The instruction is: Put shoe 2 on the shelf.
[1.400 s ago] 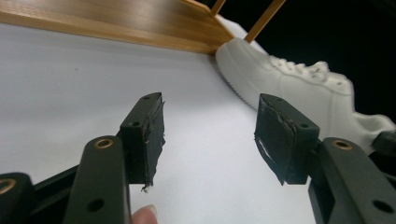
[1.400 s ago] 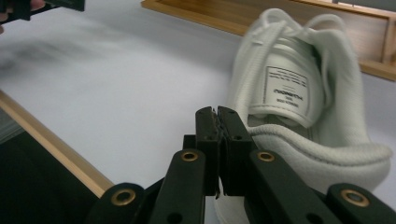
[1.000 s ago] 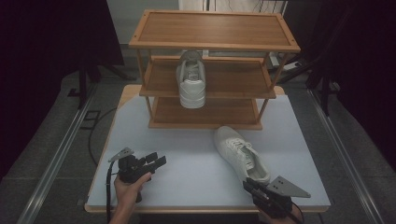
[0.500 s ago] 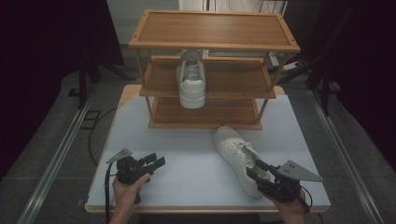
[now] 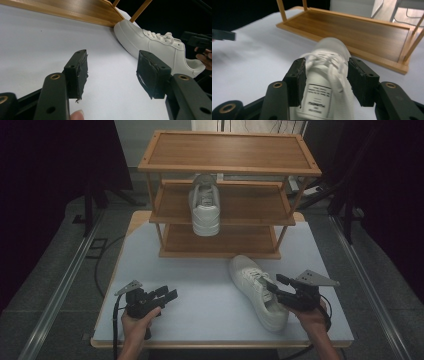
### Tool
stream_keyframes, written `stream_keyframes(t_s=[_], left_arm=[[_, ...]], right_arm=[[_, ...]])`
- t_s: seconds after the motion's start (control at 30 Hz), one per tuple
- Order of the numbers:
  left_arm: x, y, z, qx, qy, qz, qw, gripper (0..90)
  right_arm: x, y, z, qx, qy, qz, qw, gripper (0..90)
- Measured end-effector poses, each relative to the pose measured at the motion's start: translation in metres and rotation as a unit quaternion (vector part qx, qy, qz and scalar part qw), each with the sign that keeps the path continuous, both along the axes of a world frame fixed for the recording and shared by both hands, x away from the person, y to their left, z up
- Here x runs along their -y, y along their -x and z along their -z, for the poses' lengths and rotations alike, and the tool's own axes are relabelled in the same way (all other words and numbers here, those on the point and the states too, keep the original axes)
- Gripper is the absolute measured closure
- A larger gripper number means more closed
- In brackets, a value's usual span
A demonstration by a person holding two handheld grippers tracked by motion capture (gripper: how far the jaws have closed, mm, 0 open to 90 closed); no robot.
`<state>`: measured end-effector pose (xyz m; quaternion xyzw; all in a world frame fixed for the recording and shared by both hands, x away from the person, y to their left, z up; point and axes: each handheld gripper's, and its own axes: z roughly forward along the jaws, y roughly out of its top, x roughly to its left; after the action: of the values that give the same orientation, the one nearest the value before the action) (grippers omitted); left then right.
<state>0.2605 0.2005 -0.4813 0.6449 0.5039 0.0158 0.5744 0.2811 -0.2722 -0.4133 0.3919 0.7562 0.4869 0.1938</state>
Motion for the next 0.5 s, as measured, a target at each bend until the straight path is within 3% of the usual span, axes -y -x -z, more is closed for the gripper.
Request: stream_keyframes(t_s=[0.23,0.43,0.5], left_arm=[[0.0,0.001,0.0,-0.003,-0.001,-0.001,1.0,42.1],[-0.002,0.001,0.001,-0.003,0.0,-0.002,1.0,42.3],[-0.002,0.001,0.001,-0.005,0.001,-0.002,1.0,42.4]], right_arm=[[0.001,-0.015,0.014,-0.019,0.017,0.001,0.9997,48.3],[-0.004,-0.029,0.03,-0.05,0.029,-0.005,0.9983,55.5],[-0.005,-0.029,0.031,-0.051,0.031,-0.002,0.9982,58.3]])
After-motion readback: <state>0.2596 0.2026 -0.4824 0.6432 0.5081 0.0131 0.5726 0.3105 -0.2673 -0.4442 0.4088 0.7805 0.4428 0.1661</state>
